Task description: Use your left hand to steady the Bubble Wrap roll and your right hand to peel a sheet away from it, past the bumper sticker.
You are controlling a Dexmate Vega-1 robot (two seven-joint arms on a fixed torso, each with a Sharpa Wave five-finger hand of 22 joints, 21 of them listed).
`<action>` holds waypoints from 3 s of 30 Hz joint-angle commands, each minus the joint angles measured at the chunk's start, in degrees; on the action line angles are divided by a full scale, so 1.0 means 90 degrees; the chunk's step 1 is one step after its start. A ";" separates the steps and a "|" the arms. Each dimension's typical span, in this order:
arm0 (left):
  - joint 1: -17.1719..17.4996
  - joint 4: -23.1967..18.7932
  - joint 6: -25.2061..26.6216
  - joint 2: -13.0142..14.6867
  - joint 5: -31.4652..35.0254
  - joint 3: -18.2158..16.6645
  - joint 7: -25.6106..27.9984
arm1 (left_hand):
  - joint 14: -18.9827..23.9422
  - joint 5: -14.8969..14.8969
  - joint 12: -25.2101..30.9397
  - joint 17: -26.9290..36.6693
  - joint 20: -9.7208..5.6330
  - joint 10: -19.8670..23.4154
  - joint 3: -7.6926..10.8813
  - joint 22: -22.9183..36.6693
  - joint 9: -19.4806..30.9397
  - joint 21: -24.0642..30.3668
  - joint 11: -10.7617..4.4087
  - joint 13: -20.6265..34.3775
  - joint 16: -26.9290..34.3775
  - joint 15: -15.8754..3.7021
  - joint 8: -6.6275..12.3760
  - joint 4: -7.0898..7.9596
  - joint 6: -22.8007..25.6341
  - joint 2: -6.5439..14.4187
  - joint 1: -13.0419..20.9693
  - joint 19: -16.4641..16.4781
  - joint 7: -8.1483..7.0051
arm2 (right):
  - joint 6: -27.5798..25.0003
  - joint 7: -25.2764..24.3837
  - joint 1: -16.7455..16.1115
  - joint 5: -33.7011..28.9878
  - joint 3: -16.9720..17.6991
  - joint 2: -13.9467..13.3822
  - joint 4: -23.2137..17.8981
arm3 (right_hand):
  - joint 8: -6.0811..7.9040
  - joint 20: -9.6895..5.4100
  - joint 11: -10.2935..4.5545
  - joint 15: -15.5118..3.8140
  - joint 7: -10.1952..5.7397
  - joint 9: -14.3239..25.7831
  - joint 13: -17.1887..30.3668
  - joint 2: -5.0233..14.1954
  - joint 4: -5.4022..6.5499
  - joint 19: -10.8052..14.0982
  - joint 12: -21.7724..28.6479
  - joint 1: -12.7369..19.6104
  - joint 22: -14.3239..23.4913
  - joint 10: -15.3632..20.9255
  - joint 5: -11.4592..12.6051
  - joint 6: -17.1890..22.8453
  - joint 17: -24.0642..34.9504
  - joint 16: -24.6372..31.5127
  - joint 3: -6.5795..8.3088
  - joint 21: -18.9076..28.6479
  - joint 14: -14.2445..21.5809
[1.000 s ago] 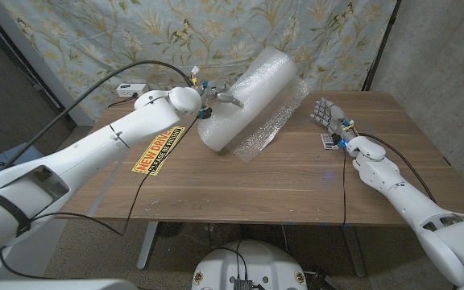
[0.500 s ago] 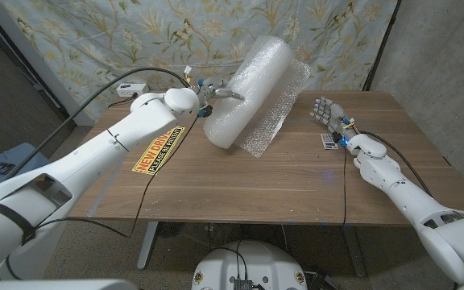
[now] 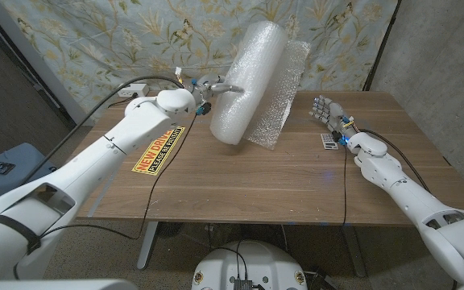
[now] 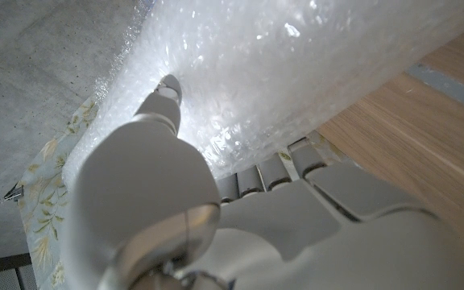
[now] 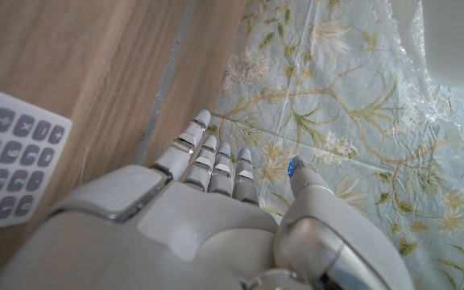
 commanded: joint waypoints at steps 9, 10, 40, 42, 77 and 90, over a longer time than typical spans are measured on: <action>0.0587 0.0552 -0.0600 -0.0559 -0.1459 -0.0790 -0.0348 | -0.0006 0.0076 -0.0017 0.0039 -0.0005 0.0019 0.0075 0.0027 0.0038 0.0089 0.0041 0.0053 0.0000 0.0032 -0.0027 0.0032 0.0014 0.0085 0.0023 -0.0048 0.0005 | -0.0225 0.0217 -0.0065 -0.0110 -0.0098 -0.0317 -0.0333 | 0.0046 0.0048 -0.0019 0.0032 -0.0010 0.0033 0.0032 0.0020 -0.0042 -0.0015 0.0038 0.0076 0.0013 -0.0020 0.0015 -0.0001 0.0015 0.0031 0.0037 0.0024 -0.0001; 0.0594 0.0565 -0.0617 -0.0559 -0.1477 -0.0795 -0.0374 | -0.0004 0.0077 -0.0018 0.0037 -0.0006 0.0020 0.0075 0.0027 0.0038 0.0092 0.0038 0.0055 -0.0001 0.0029 -0.0024 0.0029 0.0023 0.0080 0.0025 -0.0047 0.0010 | -0.0225 0.0229 -0.0063 -0.0118 -0.0101 -0.0332 -0.0341 | 0.0045 0.0049 -0.0020 0.0032 -0.0010 0.0033 0.0032 0.0016 -0.0047 -0.0019 0.0036 0.0081 0.0013 -0.0026 0.0015 -0.0004 0.0012 0.0029 0.0038 0.0023 -0.0002; 0.0742 0.1248 -0.0323 -0.0898 -0.2738 -0.1150 -0.0799 | -0.0006 0.0121 -0.0048 0.0068 0.0001 0.0027 0.0089 0.0037 0.0050 0.0160 0.0026 0.0131 -0.0014 0.0049 -0.0077 0.0033 0.0035 0.0085 0.0018 -0.0119 0.0003 | -0.1035 0.0405 -0.1019 0.0153 0.0510 -0.1755 -0.2524 | 0.0095 0.0154 0.0077 0.0124 0.0127 0.0033 0.0031 -0.0171 -0.0229 -0.0101 0.0076 0.0178 0.0011 0.0076 0.0009 0.0144 -0.0066 -0.0009 0.0005 0.0000 0.0002; 0.0723 0.1324 -0.0314 -0.0927 -0.2785 -0.1144 -0.0828 | -0.0004 0.0123 -0.0049 0.0070 -0.0001 0.0029 0.0091 0.0037 0.0050 0.0164 0.0035 0.0135 -0.0014 0.0045 -0.0079 0.0030 0.0039 0.0084 0.0022 -0.0122 0.0002 | -0.1152 0.0495 -0.1052 0.0217 0.0554 -0.1842 -0.2656 | 0.0098 0.0183 0.0109 0.0152 0.0156 0.0033 0.0031 -0.0206 -0.0258 -0.0105 0.0089 0.0188 0.0011 0.0111 0.0007 0.0157 -0.0079 -0.0013 -0.0006 0.0000 0.0012; 0.0287 0.2433 -0.0052 -0.1295 -0.3383 -0.0900 -0.1488 | 0.0036 0.0172 -0.0061 0.0104 0.0002 0.0088 0.0105 0.0045 0.0062 0.0263 0.0033 0.0218 -0.0012 0.0038 -0.0122 0.0023 0.0095 0.0075 0.0025 -0.0161 0.0008 | -0.2901 0.1549 0.0240 -0.0026 -0.0257 -0.2175 -0.3526 | -0.0007 0.1013 0.0930 0.1075 0.1035 0.0050 0.0117 -0.1083 -0.0735 -0.0242 0.0049 0.0309 0.0010 -0.0028 0.0094 -0.0371 -0.0252 -0.0140 -0.0385 -0.0020 -0.0009; 0.0171 0.2638 0.0028 -0.1349 -0.3428 -0.0787 -0.1618 | 0.0040 0.0194 -0.0071 0.0123 0.0016 0.0087 0.0121 0.0047 0.0066 0.0297 0.0053 0.0246 -0.0009 0.0048 -0.0144 0.0014 0.0098 0.0090 0.0051 -0.0176 0.0019 | -0.3322 0.1735 0.0713 -0.0248 -0.0626 -0.2201 -0.3590 | -0.0034 0.1152 0.0937 0.1146 0.1051 0.0056 0.0153 -0.1117 -0.0746 -0.0202 0.0062 0.0414 0.0013 -0.0089 0.0121 -0.0609 -0.0245 -0.0131 -0.0396 0.0008 -0.0011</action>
